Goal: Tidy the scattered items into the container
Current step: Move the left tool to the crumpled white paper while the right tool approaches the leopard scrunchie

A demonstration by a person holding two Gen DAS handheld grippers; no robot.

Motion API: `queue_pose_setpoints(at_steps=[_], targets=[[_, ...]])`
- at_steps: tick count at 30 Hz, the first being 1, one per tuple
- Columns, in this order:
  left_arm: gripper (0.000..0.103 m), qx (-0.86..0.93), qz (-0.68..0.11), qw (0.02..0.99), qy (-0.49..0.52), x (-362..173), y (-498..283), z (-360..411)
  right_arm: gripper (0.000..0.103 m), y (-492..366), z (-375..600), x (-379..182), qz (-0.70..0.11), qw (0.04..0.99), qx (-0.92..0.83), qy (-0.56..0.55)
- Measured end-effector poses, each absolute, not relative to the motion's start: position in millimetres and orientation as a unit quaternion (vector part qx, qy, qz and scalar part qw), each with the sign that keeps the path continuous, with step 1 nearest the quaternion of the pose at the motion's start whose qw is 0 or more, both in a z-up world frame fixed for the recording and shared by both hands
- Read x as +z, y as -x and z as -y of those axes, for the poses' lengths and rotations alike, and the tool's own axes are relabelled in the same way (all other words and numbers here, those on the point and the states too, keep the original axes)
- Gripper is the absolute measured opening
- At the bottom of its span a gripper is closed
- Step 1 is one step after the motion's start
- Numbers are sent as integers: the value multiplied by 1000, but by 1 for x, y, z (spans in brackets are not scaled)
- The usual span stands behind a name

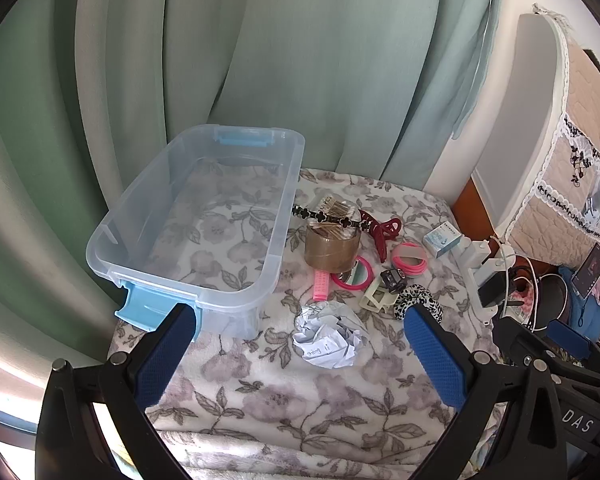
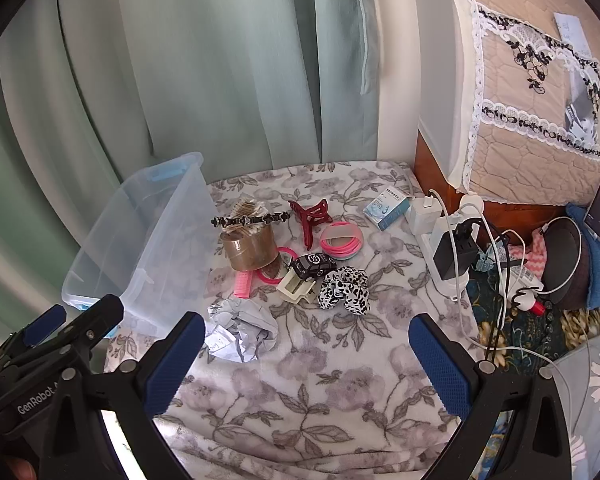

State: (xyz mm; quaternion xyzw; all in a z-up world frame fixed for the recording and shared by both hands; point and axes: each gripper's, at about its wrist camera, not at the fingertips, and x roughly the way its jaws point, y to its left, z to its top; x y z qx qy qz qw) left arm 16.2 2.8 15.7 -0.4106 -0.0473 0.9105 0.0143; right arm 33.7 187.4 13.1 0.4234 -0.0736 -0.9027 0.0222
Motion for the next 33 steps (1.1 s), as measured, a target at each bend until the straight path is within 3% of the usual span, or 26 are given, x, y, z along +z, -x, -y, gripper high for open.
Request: queue_pose_setpoints(at_steps=[11, 19, 33], targets=[[103, 904, 64, 32, 421, -11, -8, -11, 103, -27, -196, -5, 86, 24, -892, -443], [103, 865, 87, 55, 491, -63, 10, -24, 103, -13, -213, -46, 91, 32, -869, -486], [102, 833, 60, 59, 547, -114, 36, -47, 103, 22, -238, -100, 94, 31, -850, -517]])
